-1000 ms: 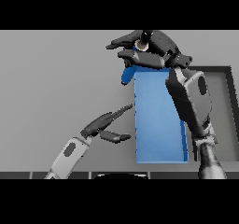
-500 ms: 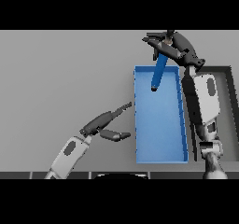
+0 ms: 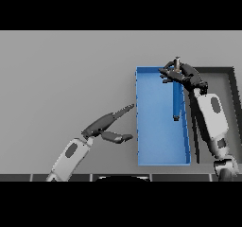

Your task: Pick up the blue pipe and place it into the blue bin.

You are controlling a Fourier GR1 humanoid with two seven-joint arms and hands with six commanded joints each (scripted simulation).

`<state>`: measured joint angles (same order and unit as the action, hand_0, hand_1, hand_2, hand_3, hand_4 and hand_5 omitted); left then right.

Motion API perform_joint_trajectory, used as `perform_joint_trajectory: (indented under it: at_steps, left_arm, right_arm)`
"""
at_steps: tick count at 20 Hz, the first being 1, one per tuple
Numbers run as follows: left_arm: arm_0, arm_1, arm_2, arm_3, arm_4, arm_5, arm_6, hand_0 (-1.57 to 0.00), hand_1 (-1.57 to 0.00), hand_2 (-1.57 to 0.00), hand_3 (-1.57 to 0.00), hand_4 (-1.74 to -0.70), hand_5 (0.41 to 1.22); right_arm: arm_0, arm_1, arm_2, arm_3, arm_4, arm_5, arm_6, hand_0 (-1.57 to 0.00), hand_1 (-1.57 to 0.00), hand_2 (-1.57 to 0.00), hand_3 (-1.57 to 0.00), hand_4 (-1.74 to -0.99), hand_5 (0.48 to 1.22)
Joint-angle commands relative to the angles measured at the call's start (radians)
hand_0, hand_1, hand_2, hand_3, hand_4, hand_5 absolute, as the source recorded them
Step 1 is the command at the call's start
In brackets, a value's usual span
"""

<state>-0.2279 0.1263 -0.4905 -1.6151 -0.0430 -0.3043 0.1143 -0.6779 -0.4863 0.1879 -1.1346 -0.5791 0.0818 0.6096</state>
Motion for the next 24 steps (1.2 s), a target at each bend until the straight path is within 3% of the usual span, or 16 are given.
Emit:
perform_joint_trajectory:
  at_steps: [1, 2, 3, 4, 6, 8, 9, 11, 17, 19, 24]
  left_arm:
    - [0.005, -0.002, -0.007, -0.011, 0.001, -0.002, -0.005, 0.00, 0.00, 0.00, 0.00, -0.88, 0.481]
    - [0.008, 0.005, -0.007, -0.010, 0.001, -0.006, 0.002, 0.00, 0.00, 0.00, 0.00, -0.89, 0.483]
    - [0.006, 0.002, -0.006, -0.012, 0.001, -0.003, 0.007, 0.00, 0.00, 0.00, 0.00, -0.89, 0.486]
    - [-0.001, 0.000, -0.007, -0.016, 0.000, -0.001, 0.014, 0.00, 0.00, 0.00, 0.00, -0.88, 0.490]
    - [0.002, -0.009, -0.015, -0.008, -0.013, 0.006, 0.013, 0.00, 0.00, 0.00, 0.00, -0.88, 0.495]
    - [-0.009, -0.010, -0.006, -0.001, -0.005, 0.003, 0.009, 0.00, 0.00, 0.00, 0.00, -0.88, 0.497]
    - [-0.013, -0.012, -0.006, 0.007, -0.006, 0.003, 0.011, 0.00, 0.00, 0.00, 0.00, -0.88, 0.496]
    - [-0.011, 0.001, 0.001, 0.004, -0.004, 0.000, 0.001, 0.00, 0.00, 0.00, 0.00, -0.88, 0.493]
    - [-0.013, -0.008, -0.002, 0.011, -0.001, -0.002, -0.003, 0.00, 0.00, 0.00, 0.00, -0.88, 0.480]
    - [0.000, -0.007, -0.008, 0.011, -0.014, 0.007, 0.001, 0.00, 0.00, 0.00, 0.00, -0.88, 0.476]
    - [0.012, -0.001, -0.010, -0.004, -0.015, 0.009, -0.006, 0.00, 0.00, 0.00, 0.00, -0.88, 0.476]
  right_arm:
    - [0.005, -0.021, 0.063, 0.013, -0.023, -0.022, 0.000, -1.57, -1.57, -1.57, -0.62, -1.662, 1.221]
    - [0.004, -0.047, 0.112, 0.032, -0.053, -0.041, 0.000, -1.57, -1.57, -1.57, -0.81, -1.617, 1.199]
    - [0.001, -0.069, 0.173, 0.056, -0.099, -0.080, 0.000, -1.57, -1.51, -1.45, -0.96, -1.573, 1.188]
    - [-0.009, -0.089, 0.237, 0.085, -0.162, -0.111, 0.000, -1.26, -1.21, -1.16, -0.77, -1.515, 1.176]
    - [-0.043, -0.135, 0.373, 0.130, -0.332, -0.164, 0.000, -0.80, -0.77, -0.74, -0.49, -1.385, 1.114]
    - [-0.072, -0.196, 0.485, 0.101, -0.442, -0.137, 0.000, -0.51, -0.50, -0.48, -0.31, -1.296, 1.152]
    - [-0.088, -0.217, 0.533, 0.099, -0.463, -0.116, 0.000, -0.41, -0.40, -0.38, -0.25, -1.264, 1.108]
    - [-0.110, -0.233, 0.587, 0.075, -0.405, -0.094, -0.003, -0.26, -0.25, -0.24, -0.16, -1.202, 1.013]
    - [-0.123, -0.259, 0.639, 0.064, -0.321, -0.060, -0.021, -0.07, -0.07, -0.06, -0.04, -1.131, 0.829]
    - [-0.117, -0.250, 0.644, 0.068, -0.313, -0.067, -0.035, -0.38, -0.18, -0.08, -0.03, -1.144, 0.792]
    - [-0.122, -0.257, 0.620, 0.066, -0.348, -0.035, -0.049, -0.12, -0.06, -0.03, -0.01, -1.154, 0.809]
